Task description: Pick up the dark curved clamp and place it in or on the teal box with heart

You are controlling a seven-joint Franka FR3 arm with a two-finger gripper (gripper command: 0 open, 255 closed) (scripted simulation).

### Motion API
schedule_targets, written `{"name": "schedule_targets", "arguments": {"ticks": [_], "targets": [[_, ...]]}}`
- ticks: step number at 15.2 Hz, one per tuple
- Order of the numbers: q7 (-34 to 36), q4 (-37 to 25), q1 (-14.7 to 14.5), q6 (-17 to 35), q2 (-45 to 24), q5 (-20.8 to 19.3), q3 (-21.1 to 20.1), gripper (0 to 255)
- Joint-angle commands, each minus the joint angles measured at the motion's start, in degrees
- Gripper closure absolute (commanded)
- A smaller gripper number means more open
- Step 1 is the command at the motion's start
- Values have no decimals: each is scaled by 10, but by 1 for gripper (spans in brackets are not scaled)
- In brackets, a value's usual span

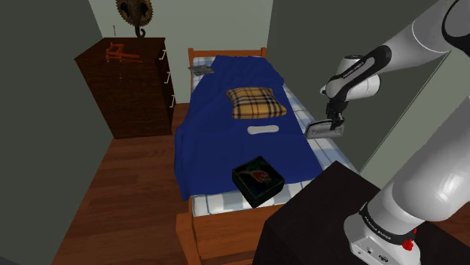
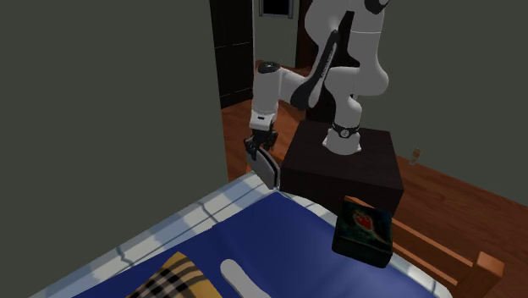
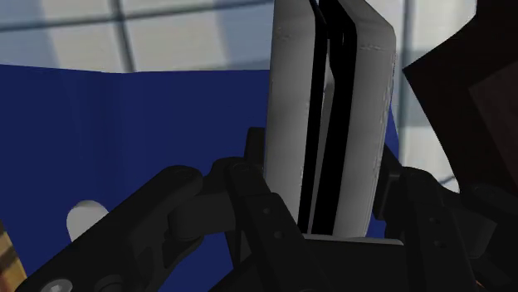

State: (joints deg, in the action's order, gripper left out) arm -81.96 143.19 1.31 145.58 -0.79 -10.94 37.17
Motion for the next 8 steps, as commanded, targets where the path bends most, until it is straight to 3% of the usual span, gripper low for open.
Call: {"name": "schedule_targets", "arguments": {"ticks": [1,8], "targets": [[48,21,-14,-3,23,-26,-12,255],[194,73,-55,-28,88,-74,-78,255]]}}
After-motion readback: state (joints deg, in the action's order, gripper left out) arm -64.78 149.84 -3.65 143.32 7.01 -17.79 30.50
